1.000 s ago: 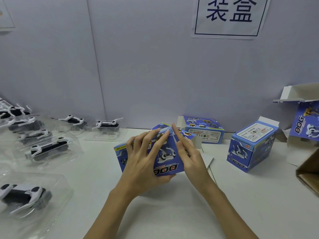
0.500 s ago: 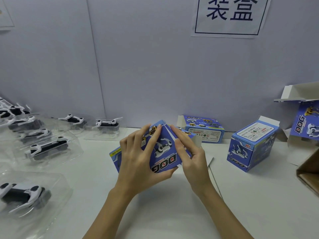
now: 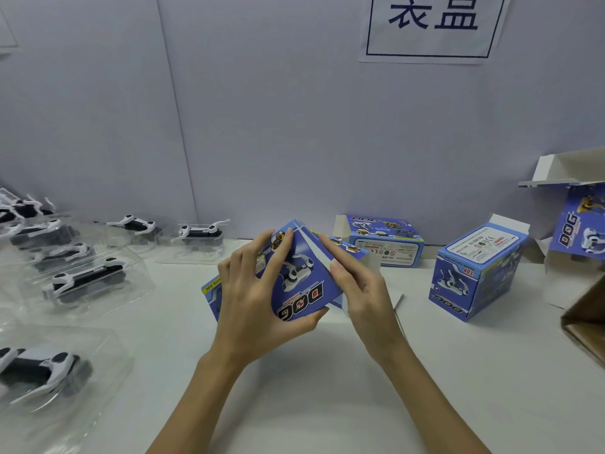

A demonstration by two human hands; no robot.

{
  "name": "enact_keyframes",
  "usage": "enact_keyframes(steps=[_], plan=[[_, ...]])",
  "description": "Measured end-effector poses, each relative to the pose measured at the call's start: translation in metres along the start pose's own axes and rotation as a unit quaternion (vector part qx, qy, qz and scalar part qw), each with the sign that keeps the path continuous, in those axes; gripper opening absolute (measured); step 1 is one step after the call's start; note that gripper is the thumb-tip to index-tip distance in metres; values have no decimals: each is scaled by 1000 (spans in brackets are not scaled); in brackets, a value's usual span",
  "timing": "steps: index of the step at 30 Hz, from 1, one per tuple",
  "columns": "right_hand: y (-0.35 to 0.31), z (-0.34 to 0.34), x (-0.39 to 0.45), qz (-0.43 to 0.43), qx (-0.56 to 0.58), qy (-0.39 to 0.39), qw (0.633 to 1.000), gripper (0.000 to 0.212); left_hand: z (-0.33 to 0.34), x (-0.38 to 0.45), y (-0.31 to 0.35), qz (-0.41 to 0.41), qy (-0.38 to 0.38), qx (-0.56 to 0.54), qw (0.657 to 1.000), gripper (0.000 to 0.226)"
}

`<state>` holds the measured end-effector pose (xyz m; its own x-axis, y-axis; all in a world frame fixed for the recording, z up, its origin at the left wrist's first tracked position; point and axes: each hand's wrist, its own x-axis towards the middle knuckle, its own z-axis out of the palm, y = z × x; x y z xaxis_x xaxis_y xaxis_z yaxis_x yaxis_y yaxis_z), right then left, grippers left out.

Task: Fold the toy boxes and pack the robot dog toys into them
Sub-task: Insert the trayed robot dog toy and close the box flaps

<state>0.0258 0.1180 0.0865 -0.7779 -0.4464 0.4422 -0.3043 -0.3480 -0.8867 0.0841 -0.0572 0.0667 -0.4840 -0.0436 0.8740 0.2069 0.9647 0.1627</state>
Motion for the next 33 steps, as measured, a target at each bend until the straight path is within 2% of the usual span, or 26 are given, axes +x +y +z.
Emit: enact_keyframes(steps=[9, 15, 21, 24, 28, 33], plan=[[9, 6, 0, -24, -30, -14, 999, 43, 1, -1, 1, -7, 6, -9, 1000, 100], [12, 7, -1, -70, -103, -25, 992, 43, -1, 0, 2, 23, 1, 7, 1000, 79], [13, 5, -4, -94, -156, -54, 982, 67, -5, 1, 1, 13, -15, -11, 1000, 70], [13, 5, -3, -96, -148, -50, 983, 60, -6, 2, 3, 11, -19, -10, 1000, 74], [13, 5, -2, -51, -64, -32, 996, 50, -8, 4, 2, 9, -34, -22, 999, 76], [12, 8, 1, -77, -105, -25, 991, 50, -9, 7, 6, -8, -33, -37, 999, 68]])
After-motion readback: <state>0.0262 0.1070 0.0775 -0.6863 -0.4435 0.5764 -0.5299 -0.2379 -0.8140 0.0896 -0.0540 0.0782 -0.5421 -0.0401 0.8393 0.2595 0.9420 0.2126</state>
